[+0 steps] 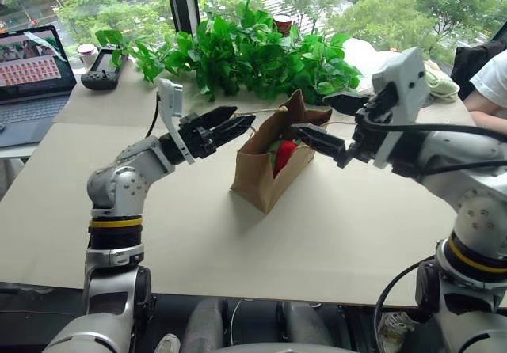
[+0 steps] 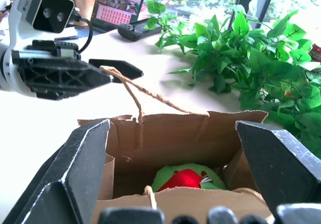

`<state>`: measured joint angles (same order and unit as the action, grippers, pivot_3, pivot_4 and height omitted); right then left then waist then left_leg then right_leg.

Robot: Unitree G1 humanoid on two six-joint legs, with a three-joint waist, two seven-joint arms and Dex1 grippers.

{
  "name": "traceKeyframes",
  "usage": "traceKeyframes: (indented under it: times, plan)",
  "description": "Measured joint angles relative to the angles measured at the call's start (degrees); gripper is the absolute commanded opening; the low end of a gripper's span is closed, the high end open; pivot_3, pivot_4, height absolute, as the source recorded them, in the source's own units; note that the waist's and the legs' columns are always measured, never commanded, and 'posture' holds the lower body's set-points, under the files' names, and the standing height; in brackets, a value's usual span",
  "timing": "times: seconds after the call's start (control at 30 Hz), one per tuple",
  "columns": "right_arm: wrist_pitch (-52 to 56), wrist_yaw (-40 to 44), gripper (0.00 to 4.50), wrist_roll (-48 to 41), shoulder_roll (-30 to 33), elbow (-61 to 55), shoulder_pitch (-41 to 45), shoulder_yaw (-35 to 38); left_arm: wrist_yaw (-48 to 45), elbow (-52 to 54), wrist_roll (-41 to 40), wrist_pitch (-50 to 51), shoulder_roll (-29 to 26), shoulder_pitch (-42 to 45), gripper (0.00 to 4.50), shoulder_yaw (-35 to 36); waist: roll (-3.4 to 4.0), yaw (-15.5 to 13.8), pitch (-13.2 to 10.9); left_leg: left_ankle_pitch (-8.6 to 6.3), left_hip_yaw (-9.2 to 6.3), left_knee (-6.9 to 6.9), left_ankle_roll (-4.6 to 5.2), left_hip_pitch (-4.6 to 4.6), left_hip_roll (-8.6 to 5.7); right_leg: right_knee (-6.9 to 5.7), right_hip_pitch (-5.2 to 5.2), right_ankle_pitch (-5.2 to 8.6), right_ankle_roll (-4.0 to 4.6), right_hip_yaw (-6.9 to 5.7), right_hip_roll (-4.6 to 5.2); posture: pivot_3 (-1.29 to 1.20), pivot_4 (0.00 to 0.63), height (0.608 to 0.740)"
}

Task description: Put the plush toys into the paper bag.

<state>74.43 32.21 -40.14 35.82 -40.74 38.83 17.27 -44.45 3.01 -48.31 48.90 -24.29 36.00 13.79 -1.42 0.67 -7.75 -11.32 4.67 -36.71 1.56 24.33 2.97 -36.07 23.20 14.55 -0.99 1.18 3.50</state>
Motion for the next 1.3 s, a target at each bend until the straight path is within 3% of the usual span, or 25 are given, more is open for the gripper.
traceKeyframes:
  times: [0.13,0.27,0.3,0.33,0.5,0.7,0.9,1.3]
  plan:
    - [-0.16,4.37,4.50,-7.56,2.95,-0.89,-3.23,5.23,-0.83,3.15,-1.74,2.52,-3.32,-5.74,4.45,0.71,0.00,0.03,0.00,0.00,0.01,0.01,0.01,-0.04,0.01,-0.02,-0.02,0.00,0.00,0.01,0.00,0.00,0.150,0.740]
    - [-2.03,8.09,4.50,-10.82,6.34,-1.46,-9.23,5.60,-3.17,4.37,1.72,-0.45,-5.79,-11.54,4.45,-2.12,0.00,0.00,0.00,0.00,0.03,0.00,0.00,-0.09,-0.01,-0.02,-0.05,0.01,0.02,0.05,0.00,0.00,0.150,0.740]
    - [-2.72,8.83,4.00,-11.19,6.78,-1.48,-10.48,5.24,-3.49,4.37,2.95,-1.60,-5.77,-12.30,4.50,-3.16,0.00,-0.04,0.00,0.01,0.04,-0.01,0.00,-0.09,0.00,-0.02,-0.06,0.01,0.02,0.06,0.00,0.00,0.150,0.740]
    - [-3.35,9.16,3.84,-11.74,7.01,-1.50,-11.22,4.54,-3.62,4.35,3.96,-2.72,-5.73,-12.69,4.50,-3.98,-0.01,-0.07,0.00,0.01,0.03,-0.01,-0.01,-0.09,-0.01,-0.02,-0.05,0.01,0.02,0.06,0.00,0.00,0.150,0.740]
    - [-7.38,11.10,2.13,-11.94,9.39,-3.25,-16.02,-1.36,-4.04,3.33,10.63,-10.63,-5.04,-12.89,4.50,-8.04,-0.01,-0.16,0.00,0.01,0.03,-0.01,-0.01,-0.06,-0.01,0.02,-0.04,0.01,0.02,0.09,-0.01,0.00,0.150,0.740]
    - [-12.65,8.44,0.03,-3.18,11.90,-1.78,-16.91,-13.59,-6.11,2.93,13.13,-14.30,-4.70,-13.66,4.50,-10.67,-0.01,0.08,0.00,0.00,0.06,-0.01,0.00,-0.10,0.00,-0.01,0.00,0.01,0.02,0.15,-0.02,0.00,0.150,0.740]
    - [-13.53,-1.96,0.03,9.74,6.00,8.84,-9.82,-24.91,-7.68,3.05,14.97,-16.24,-4.79,-14.05,4.50,-12.60,-0.01,0.03,0.00,0.01,0.11,-0.01,0.00,-0.06,-0.01,-0.03,0.07,0.01,0.02,0.20,-0.04,0.00,0.150,0.740]
    - [-11.75,-9.22,0.03,14.31,-7.19,13.15,-0.62,-28.99,-8.15,3.99,22.69,-22.57,-4.13,-14.17,4.50,-19.60,0.00,-0.25,0.00,-0.01,0.14,-0.01,0.03,-0.02,0.00,-0.06,0.10,0.01,0.01,0.19,-0.04,0.00,0.150,0.740]
